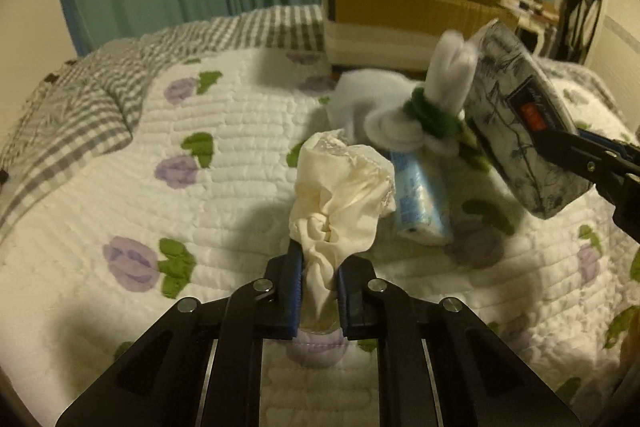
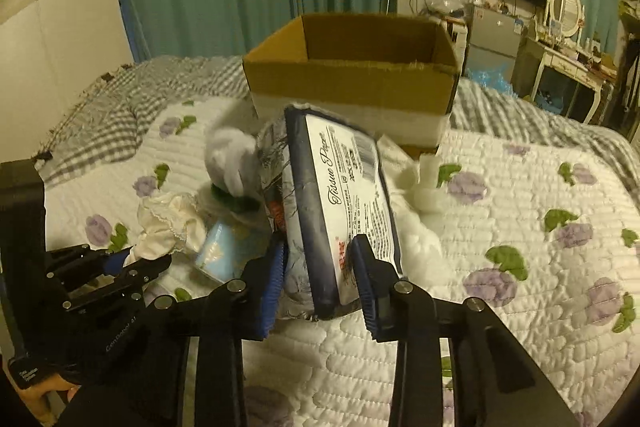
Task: Organize soft objects
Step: 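Lift the cream cloth and tissue pack with both grippers toward the cardboard box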
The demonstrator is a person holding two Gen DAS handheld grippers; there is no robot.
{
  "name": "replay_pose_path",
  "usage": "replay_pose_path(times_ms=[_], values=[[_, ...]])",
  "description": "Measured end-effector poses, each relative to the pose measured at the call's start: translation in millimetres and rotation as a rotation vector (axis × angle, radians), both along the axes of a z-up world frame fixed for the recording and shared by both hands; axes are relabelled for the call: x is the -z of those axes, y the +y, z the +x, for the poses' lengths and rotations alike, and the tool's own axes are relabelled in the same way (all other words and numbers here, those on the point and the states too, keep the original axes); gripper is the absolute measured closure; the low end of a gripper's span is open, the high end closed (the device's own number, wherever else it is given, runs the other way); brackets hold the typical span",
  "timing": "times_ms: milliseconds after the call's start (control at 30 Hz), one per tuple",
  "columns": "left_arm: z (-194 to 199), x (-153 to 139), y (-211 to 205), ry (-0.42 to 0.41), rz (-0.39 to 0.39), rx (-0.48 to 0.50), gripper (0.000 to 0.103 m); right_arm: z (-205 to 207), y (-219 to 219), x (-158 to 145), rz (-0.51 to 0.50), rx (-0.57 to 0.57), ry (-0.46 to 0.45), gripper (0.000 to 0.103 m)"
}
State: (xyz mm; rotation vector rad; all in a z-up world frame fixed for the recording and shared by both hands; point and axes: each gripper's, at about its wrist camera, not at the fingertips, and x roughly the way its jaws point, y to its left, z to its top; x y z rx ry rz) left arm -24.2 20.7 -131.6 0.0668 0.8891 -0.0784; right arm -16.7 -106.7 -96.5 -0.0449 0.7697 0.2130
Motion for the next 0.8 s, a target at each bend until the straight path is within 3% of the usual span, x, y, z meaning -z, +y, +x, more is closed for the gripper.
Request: replay_pose_path(times_ms=[500,800], values=[[-35,-80,15,-0.176,-0.057,-0.025,0.090,-45,-5,-59,0.049,0.014,-0.149,0.076],[-50,-131,19,-0.302,-0.099,0.004,0.090,-80,-7,-123,0.054,0.015,-0.314,0.076]])
